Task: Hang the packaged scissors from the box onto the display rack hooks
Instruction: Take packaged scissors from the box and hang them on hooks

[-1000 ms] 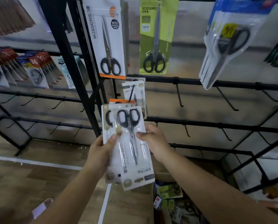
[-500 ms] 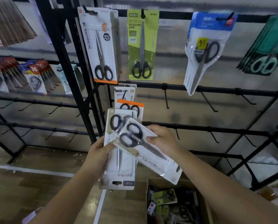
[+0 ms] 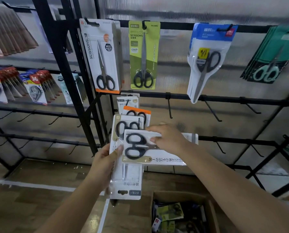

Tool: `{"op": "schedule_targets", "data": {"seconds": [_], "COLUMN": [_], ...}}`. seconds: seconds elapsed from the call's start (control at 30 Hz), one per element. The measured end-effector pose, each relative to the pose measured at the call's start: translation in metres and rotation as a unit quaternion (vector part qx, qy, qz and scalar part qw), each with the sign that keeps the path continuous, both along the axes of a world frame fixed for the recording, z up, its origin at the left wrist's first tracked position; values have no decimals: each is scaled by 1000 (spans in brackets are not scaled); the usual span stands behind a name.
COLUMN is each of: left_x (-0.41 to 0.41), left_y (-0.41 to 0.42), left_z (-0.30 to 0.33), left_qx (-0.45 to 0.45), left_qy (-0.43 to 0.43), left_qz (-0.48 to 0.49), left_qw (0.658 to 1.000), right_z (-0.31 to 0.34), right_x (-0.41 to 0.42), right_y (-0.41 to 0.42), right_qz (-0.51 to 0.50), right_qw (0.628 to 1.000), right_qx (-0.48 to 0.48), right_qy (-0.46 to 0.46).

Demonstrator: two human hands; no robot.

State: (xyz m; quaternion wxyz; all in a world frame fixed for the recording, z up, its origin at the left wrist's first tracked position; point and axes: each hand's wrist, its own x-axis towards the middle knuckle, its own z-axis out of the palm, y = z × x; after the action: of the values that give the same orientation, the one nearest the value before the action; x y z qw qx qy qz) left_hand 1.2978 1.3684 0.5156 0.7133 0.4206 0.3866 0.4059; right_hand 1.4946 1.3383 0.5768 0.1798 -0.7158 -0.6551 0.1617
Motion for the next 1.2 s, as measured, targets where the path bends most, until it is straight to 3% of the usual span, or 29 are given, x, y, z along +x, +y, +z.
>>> {"op": "schedule_targets", "data": {"seconds": [0.33,0.4,0.5,0.57,0.63,0.67,0.77,0.8,0.9,1.2], "left_x": [-2,-2,-5,-6,-6,-5,-4,-4,-8,-8], "left_y": [2,5,9,10,11,10,10,11,16,24], "left_z": [3,2,4,4,5,5,6,6,2,-9], "left_qx": [38,33,25,25,17,14,8,6,5,-7], "left_qy": [27,32,24,14,-1,-8,-12,-12,-6,-7], "left_qz": [-63,-29,28,57,73,75,82,84,89,87], "left_qw": [997,999,999,998,997,997,997,996,996,996], "right_z": [7,1,-13,-20,-25,-24,-24,-24,-24,-19], "right_x": [3,6,18,24,25,24,24,25,28,31], "right_y": [6,8,9,7,5,4,4,4,4,13], "right_qz": [18,-11,-132,-222,-293,-320,-352,-352,-339,-326], "right_qw": [997,996,984,973,952,930,808,789,793,774], "right_qx": [-71,-53,-17,19,52,65,153,184,226,207], "right_qy": [-17,-70,-115,-62,69,170,447,469,454,502]}}
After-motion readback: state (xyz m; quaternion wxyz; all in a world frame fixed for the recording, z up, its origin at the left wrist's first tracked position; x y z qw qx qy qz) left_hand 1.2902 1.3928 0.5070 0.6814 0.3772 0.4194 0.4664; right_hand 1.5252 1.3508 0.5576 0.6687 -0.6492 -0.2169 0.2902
